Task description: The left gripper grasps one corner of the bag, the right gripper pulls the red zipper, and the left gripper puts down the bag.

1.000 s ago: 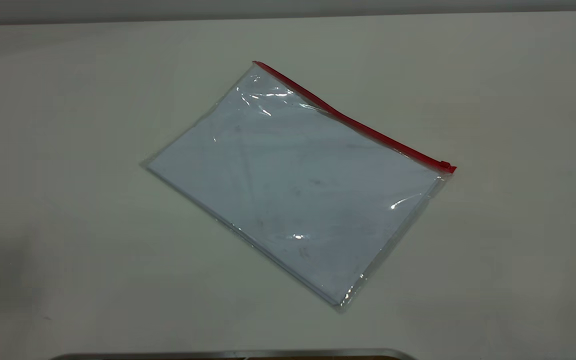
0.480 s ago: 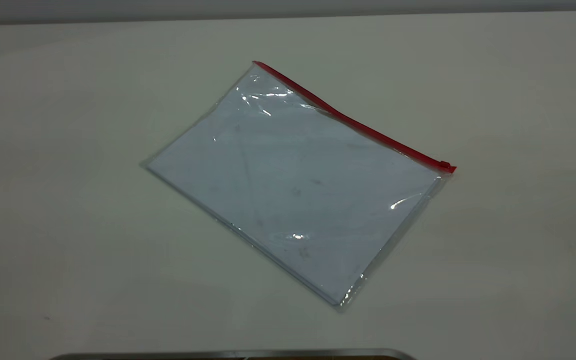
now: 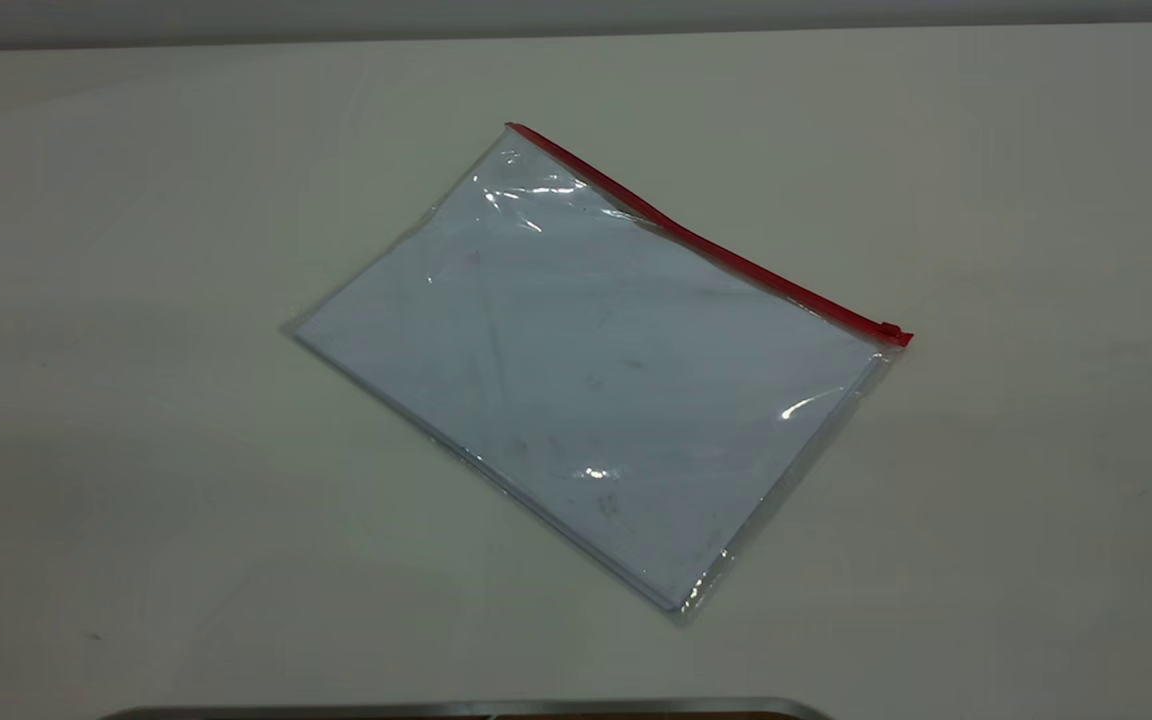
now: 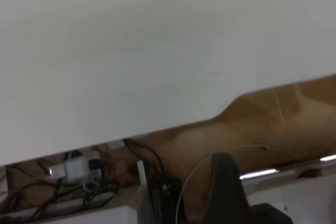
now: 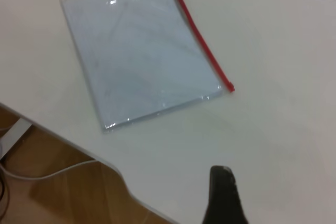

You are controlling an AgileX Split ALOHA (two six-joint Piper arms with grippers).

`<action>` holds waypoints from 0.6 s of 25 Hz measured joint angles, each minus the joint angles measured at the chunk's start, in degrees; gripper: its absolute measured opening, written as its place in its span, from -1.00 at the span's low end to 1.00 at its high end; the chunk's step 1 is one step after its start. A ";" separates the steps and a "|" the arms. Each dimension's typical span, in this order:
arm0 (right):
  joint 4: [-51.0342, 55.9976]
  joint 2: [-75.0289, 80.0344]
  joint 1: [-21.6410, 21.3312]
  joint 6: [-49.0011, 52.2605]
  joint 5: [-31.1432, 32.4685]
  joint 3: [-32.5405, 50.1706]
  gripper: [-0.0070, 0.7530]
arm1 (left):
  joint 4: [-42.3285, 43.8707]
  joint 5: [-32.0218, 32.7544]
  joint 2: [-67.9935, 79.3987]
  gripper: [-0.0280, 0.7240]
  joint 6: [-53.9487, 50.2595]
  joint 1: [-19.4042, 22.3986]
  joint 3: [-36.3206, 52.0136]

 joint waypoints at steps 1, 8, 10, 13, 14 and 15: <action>0.00 -0.10 0.00 0.00 0.00 0.00 0.49 | 0.00 -0.58 -0.48 0.64 0.00 0.00 0.71; -0.08 -0.15 0.00 0.06 -0.08 0.00 0.49 | -0.07 -1.89 -0.85 0.64 0.05 0.00 1.32; -0.13 -0.15 0.00 0.06 -0.13 0.00 0.49 | -0.07 -1.96 -0.85 0.64 0.05 0.00 1.32; -0.13 -0.15 0.00 0.06 -0.13 0.00 0.49 | -0.07 -1.96 -0.85 0.64 0.05 0.00 1.32; -0.13 -0.15 0.00 0.06 -0.14 0.00 0.49 | -0.07 -1.96 -0.85 0.64 0.05 0.00 1.32; -0.13 -0.15 0.00 0.06 -0.14 0.00 0.49 | -0.07 -1.96 -0.85 0.64 0.05 0.00 1.32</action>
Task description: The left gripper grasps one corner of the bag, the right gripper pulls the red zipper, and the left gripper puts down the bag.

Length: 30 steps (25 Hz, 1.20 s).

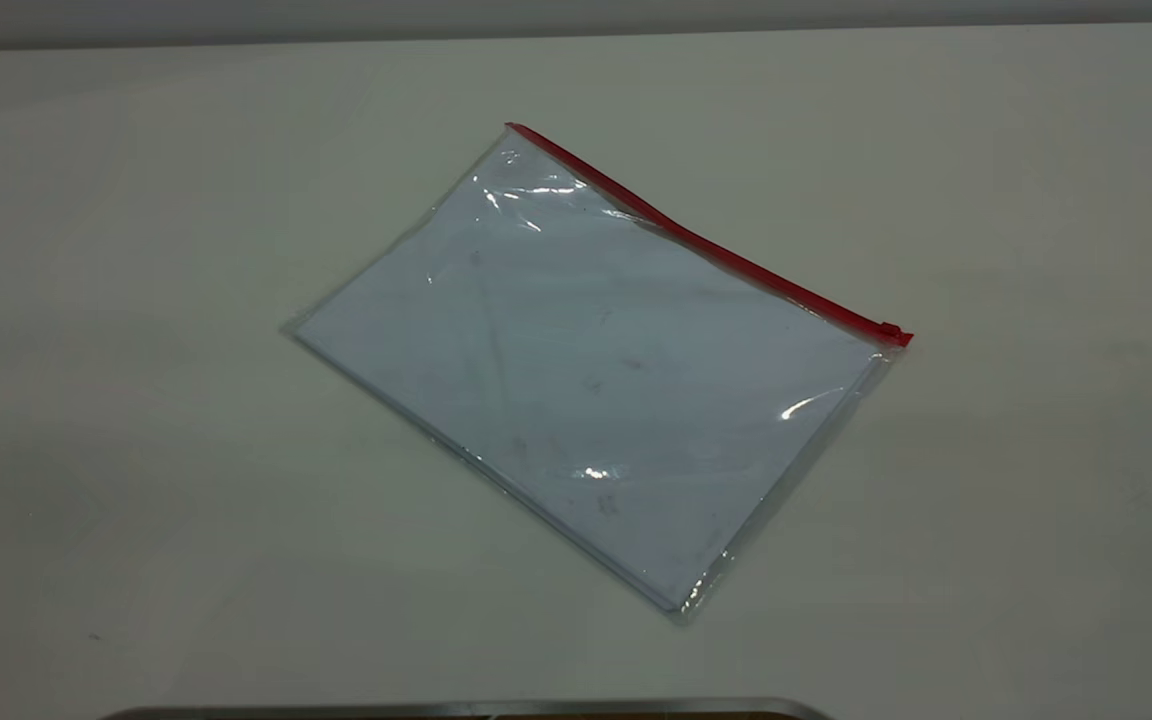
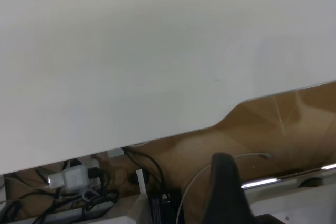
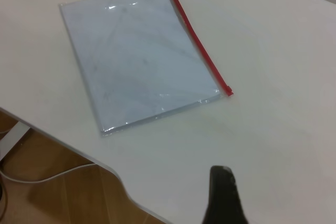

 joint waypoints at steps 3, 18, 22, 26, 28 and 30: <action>0.00 0.00 0.00 0.00 0.00 0.00 0.49 | 0.00 -0.04 -0.11 0.64 0.00 0.00 0.00; 0.00 0.00 0.00 0.00 -0.06 0.00 0.49 | -0.05 0.24 -17.59 0.64 -0.12 7.95 0.00; 0.00 0.00 0.00 0.00 -0.11 0.00 0.49 | -0.05 0.53 -18.95 0.64 -0.17 7.95 0.00; 0.00 0.00 0.00 0.00 -0.11 0.00 0.49 | -0.05 0.63 -18.95 0.64 -0.17 7.95 0.00; 0.00 0.00 0.00 0.00 -0.11 0.00 0.49 | -0.05 0.63 -18.95 0.64 -0.21 7.95 0.00; 0.00 0.00 0.00 0.00 -0.11 0.00 0.49 | -0.05 0.63 -18.95 0.64 -0.28 7.95 0.00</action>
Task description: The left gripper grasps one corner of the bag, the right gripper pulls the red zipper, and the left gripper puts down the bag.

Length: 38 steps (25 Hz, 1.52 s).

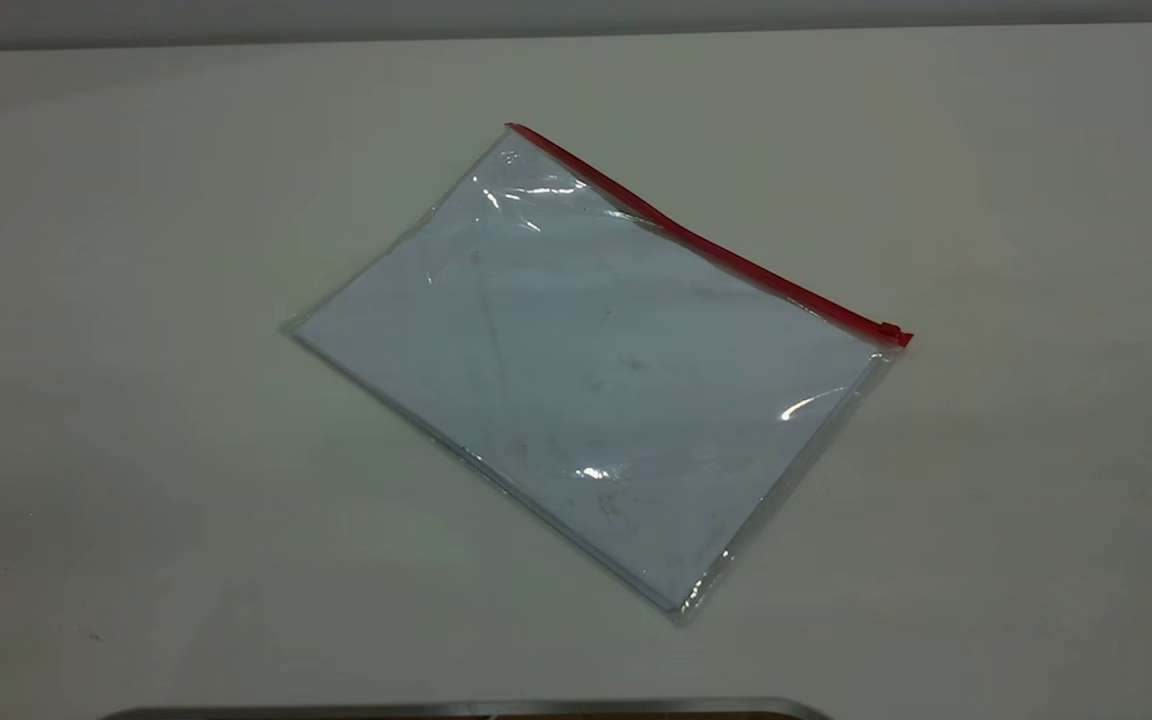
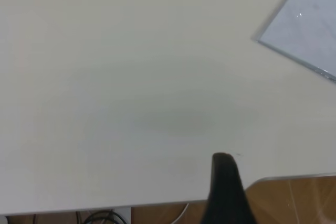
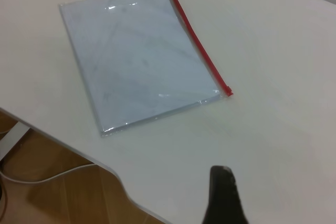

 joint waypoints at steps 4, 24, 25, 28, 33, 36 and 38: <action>0.00 0.00 -1.17 0.00 0.00 0.00 0.49 | 0.00 0.00 0.00 0.64 0.00 0.00 0.00; -10.77 0.00 -9.36 10.79 -0.79 0.05 0.49 | 0.00 0.02 0.00 0.64 0.00 0.00 0.00; -10.77 0.00 -9.36 10.92 -0.79 0.05 0.49 | 0.00 0.02 0.00 0.64 0.00 0.00 0.00; -10.82 0.00 -9.36 11.06 -0.84 0.05 0.49 | 0.00 0.02 0.00 0.64 0.00 0.00 0.00; -10.93 0.00 -9.36 11.06 -0.95 0.05 0.49 | 0.00 0.02 0.00 0.64 0.00 0.00 0.00; -10.93 0.00 -9.36 11.06 -0.95 0.05 0.49 | 0.00 0.02 0.00 0.64 0.00 0.00 0.00; -10.93 0.00 -9.36 11.06 -0.95 0.05 0.49 | 0.00 0.02 0.00 0.64 0.00 0.00 0.00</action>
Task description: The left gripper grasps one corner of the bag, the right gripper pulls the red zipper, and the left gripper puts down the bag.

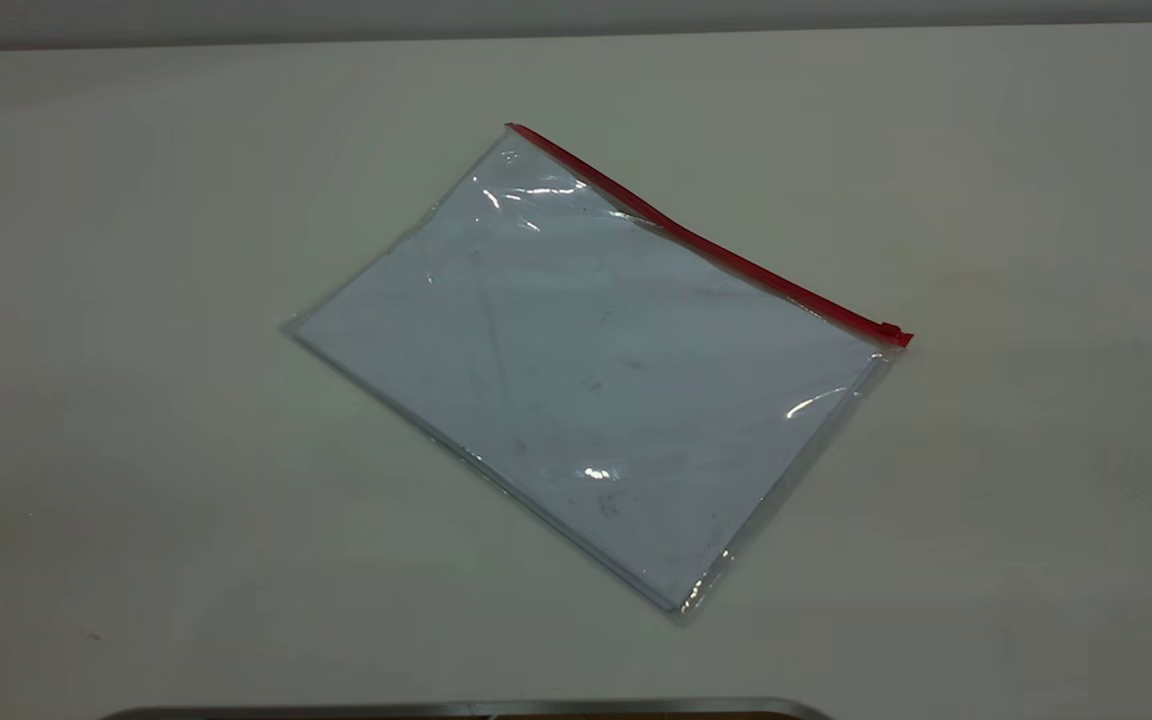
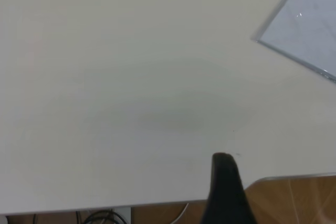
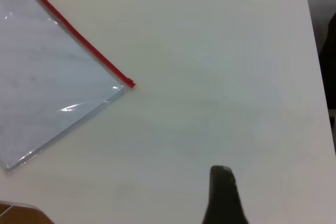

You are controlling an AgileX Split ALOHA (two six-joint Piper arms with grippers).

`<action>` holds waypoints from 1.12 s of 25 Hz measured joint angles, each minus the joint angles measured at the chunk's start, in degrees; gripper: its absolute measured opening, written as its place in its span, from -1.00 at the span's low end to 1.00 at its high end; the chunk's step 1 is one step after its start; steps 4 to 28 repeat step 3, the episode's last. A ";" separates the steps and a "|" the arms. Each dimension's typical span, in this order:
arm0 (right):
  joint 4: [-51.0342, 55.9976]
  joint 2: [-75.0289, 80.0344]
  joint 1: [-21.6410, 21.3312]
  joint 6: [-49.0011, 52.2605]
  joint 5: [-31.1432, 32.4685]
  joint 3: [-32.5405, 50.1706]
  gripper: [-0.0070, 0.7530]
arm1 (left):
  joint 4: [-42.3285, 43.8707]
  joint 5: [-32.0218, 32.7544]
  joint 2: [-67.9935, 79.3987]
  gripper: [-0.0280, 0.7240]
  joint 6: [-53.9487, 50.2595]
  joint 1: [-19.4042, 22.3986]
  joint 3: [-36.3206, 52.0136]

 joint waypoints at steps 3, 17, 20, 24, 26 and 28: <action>0.00 0.00 0.00 0.00 0.00 0.00 0.49 | 0.00 0.00 0.00 0.64 0.00 0.00 0.00; 0.00 0.00 0.00 0.00 0.00 0.00 0.49 | 0.00 0.00 0.00 0.64 0.00 0.00 0.00; 0.00 0.00 0.00 0.00 0.00 0.00 0.49 | 0.00 0.00 0.00 0.64 0.00 0.00 0.00; 0.00 0.00 0.00 0.00 0.00 0.00 0.49 | 0.00 0.00 0.00 0.64 0.00 0.00 0.00; 0.00 0.00 0.00 0.00 0.00 0.00 0.49 | 0.00 0.00 0.00 0.64 0.00 0.00 0.00; 0.00 0.00 0.00 0.00 0.00 0.00 0.49 | 0.00 0.00 0.00 0.64 0.00 0.00 0.00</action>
